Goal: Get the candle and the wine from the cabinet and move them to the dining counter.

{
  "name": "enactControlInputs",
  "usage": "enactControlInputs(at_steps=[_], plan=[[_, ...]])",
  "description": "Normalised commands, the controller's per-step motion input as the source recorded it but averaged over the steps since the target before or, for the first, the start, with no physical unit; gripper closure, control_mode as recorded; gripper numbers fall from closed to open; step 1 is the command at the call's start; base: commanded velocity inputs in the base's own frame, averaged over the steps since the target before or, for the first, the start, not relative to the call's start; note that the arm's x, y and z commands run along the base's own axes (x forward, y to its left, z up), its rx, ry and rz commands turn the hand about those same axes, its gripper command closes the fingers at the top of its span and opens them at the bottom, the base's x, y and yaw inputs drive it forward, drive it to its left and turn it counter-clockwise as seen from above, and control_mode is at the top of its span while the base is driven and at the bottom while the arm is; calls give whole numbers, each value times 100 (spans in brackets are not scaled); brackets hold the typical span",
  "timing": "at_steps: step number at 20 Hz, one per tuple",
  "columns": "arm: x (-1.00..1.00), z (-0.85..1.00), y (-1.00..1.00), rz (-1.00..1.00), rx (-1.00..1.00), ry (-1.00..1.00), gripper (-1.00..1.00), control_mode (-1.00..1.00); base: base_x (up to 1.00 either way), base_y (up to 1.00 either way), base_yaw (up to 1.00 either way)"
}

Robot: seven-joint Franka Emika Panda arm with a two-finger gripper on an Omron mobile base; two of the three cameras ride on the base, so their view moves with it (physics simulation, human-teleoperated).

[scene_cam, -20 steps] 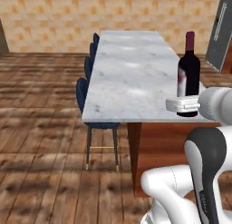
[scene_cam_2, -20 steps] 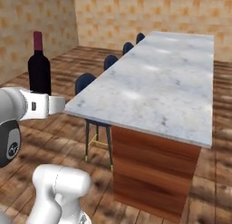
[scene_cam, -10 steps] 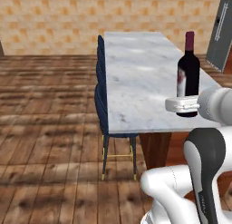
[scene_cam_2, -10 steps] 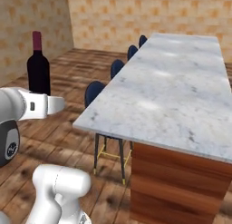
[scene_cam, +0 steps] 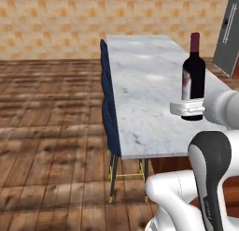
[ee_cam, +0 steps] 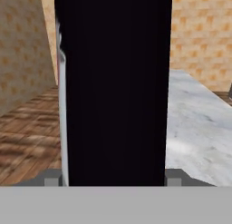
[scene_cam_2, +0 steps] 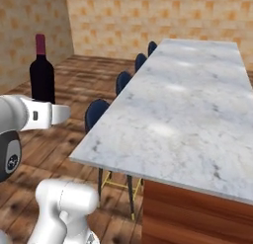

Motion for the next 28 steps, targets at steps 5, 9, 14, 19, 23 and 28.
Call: enactControlInputs(at_steps=[5,9,14,19,23,28], plan=[[0,0,0,0,0,0,100,100,57,8,0],[0,0,0,0,0,0,100,100,63,10,0],[0,0,0,0,0,0,100,100,51,12,-1],[0,0,0,0,0,0,100,100,25,10,-7],[0,0,0,0,0,0,100,100,11,5,-2],[0,0,0,0,0,0,100,100,0,0,0]])
